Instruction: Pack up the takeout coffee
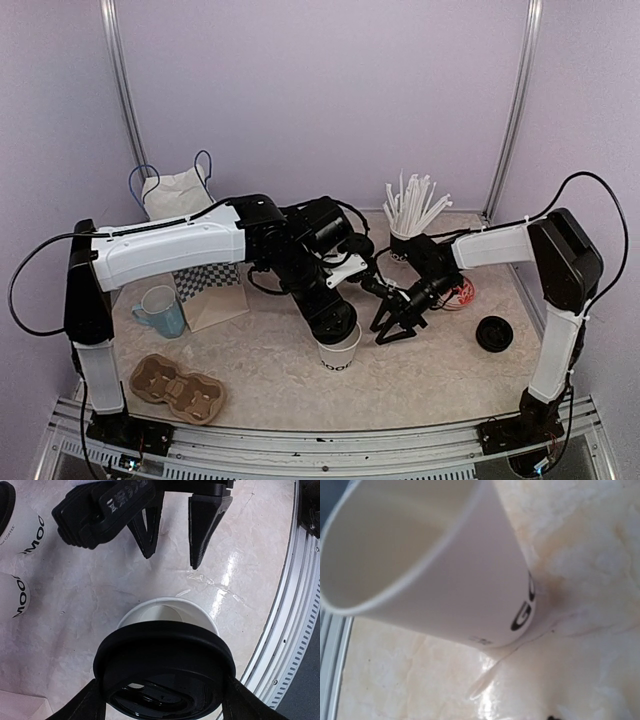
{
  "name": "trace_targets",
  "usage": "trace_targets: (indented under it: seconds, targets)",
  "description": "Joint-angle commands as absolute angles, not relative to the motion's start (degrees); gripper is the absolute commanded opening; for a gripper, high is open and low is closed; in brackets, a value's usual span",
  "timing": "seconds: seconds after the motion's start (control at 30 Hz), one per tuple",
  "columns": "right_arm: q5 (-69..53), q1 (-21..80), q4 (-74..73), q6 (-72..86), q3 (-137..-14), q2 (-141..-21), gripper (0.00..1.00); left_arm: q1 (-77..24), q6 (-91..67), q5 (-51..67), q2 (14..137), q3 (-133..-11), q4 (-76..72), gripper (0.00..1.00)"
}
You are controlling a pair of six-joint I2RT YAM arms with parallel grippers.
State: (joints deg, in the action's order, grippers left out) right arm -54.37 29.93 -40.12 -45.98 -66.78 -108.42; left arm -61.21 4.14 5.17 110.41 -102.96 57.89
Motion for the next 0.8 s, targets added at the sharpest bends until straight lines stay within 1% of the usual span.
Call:
trace_targets:
  seconds: [0.0,0.13,0.4,0.77]
  targets:
    - [-55.54,31.46,-38.78,-42.00,-68.59,-111.21,0.53,-61.71,4.26,5.95,112.35,-104.65,58.07,0.76]
    - [-55.29,32.74,-39.12,-41.41,-69.64,-112.94,0.50,-61.70,4.21,6.03,113.13,-105.02,58.43,0.76]
    - [-55.30,34.09,-39.55,-41.24,-70.62,-114.06,0.49,-61.96,4.04,6.14,113.95,-105.18,57.88,0.77]
    - [-54.32,34.10,-40.70,-41.83,-70.51,-113.15,0.51,-62.93,3.98,4.61,115.28,-106.89,58.23,0.85]
